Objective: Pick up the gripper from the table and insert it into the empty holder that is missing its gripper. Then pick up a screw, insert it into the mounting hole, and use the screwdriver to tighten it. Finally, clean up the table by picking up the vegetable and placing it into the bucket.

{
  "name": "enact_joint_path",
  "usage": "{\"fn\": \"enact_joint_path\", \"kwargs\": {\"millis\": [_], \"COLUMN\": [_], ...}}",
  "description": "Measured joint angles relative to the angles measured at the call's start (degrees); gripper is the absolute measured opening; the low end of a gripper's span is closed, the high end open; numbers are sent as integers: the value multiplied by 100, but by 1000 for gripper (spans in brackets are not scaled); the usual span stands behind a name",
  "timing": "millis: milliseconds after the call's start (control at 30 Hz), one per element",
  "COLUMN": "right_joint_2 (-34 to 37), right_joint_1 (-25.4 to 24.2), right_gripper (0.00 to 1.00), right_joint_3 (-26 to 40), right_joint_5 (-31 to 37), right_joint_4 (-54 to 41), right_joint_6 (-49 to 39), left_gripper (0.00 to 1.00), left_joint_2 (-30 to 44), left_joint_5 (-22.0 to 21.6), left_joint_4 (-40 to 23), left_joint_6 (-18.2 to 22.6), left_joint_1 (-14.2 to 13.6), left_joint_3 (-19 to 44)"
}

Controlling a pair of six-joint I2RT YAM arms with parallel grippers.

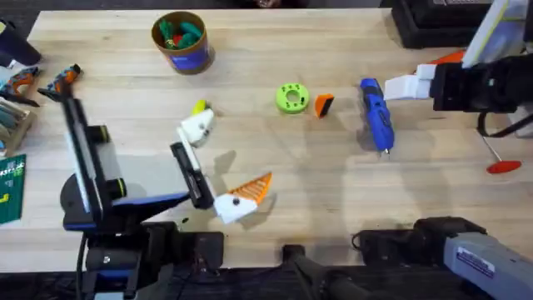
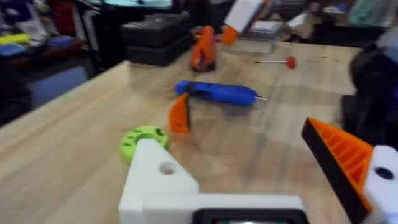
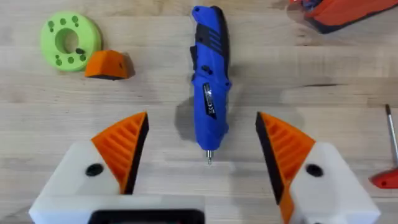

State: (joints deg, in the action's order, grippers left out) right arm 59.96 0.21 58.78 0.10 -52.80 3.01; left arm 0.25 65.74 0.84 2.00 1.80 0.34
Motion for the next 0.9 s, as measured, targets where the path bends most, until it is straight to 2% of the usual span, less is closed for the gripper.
{"fn": "enact_joint_path", "kwargs": {"millis": [200,433,733,900], "right_joint_2": [0,0,0,0], "right_joint_1": [0,0,0,0], "right_gripper": [992,992,991,991], "right_joint_3": [0,0,0,0], "right_joint_5": [0,0,-1,-2], "right_joint_4": [0,0,0,0], "right_joint_6": [0,0,0,0], "left_gripper": [986,985,985,986], "left_joint_2": [3,4,7,4], "left_joint_5": [563,803,806,450], "left_joint_4": [-846,-925,-920,-835], "left_joint_6": [14,13,13,15], "left_joint_1": [0,0,0,0], "left_joint_3": [0,9,9,9]}}
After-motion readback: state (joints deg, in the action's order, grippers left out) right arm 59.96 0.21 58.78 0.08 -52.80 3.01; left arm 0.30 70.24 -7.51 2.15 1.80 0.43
